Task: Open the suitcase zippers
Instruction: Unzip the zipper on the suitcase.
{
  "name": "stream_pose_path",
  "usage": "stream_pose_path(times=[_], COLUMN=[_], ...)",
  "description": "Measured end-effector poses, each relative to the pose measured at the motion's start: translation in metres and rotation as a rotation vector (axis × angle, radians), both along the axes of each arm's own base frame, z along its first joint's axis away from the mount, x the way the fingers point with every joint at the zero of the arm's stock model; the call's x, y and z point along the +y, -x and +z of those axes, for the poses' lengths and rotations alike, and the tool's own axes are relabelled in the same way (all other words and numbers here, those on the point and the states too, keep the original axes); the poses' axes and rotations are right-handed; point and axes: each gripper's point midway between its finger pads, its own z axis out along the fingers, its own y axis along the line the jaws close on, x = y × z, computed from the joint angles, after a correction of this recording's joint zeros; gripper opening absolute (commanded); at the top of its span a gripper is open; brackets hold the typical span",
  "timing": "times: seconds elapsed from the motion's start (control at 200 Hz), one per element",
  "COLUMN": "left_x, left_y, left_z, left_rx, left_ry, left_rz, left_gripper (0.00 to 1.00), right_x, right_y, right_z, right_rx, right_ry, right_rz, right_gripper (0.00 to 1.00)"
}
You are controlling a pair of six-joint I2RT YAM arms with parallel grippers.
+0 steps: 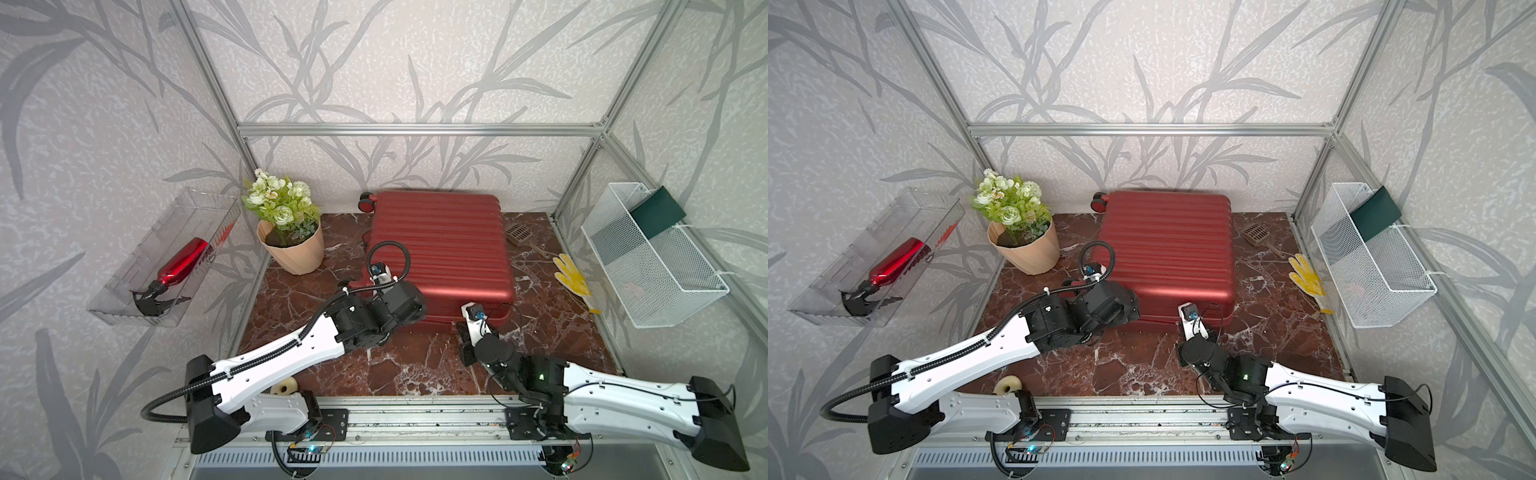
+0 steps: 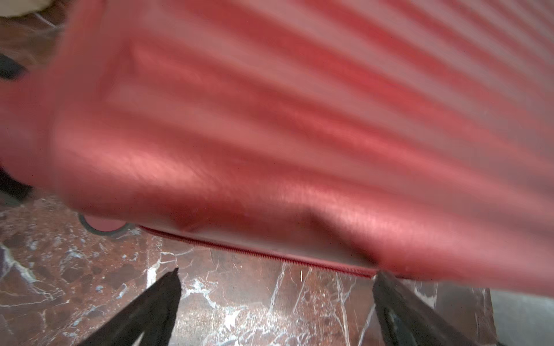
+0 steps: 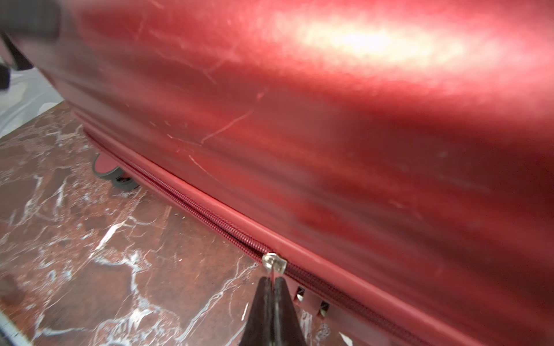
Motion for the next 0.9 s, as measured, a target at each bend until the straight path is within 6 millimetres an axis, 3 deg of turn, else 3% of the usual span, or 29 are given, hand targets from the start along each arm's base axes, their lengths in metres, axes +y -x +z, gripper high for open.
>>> stream_pose_path(times=[0.14, 0.235, 0.43, 0.585, 0.78, 0.9], left_x=[0.057, 0.095, 0.129, 0.136, 0.127, 0.124], left_y=[-0.022, -0.024, -0.009, -0.01, -0.023, -0.03], left_z=[0.013, 0.018, 0.018, -0.018, -0.03, -0.036], left_rx=[-0.032, -0.035, -0.024, 0.05, 0.029, 0.014], left_ry=[-0.043, -0.071, 0.003, 0.11, 0.308, 0.404], left_rz=[0.167, 0.271, 0.369, 0.482, 0.59, 0.651], left_gripper=[0.99, 0.99, 0.99, 0.99, 0.97, 0.87], right_x=[-0.001, -0.003, -0.003, 0.0, 0.001, 0.003], right_y=[0.006, 0.008, 0.008, 0.007, 0.006, 0.006], right_z=[0.0, -0.002, -0.003, -0.002, -0.002, -0.003], right_rx=[0.012, 0.012, 0.016, 0.015, 0.016, 0.015], right_ry=[-0.004, 0.003, -0.006, -0.004, -0.005, -0.005], right_rz=[0.01, 0.001, -0.018, -0.023, -0.025, -0.025], right_gripper=[0.0, 0.0, 0.0, 0.0, 0.0, 0.0])
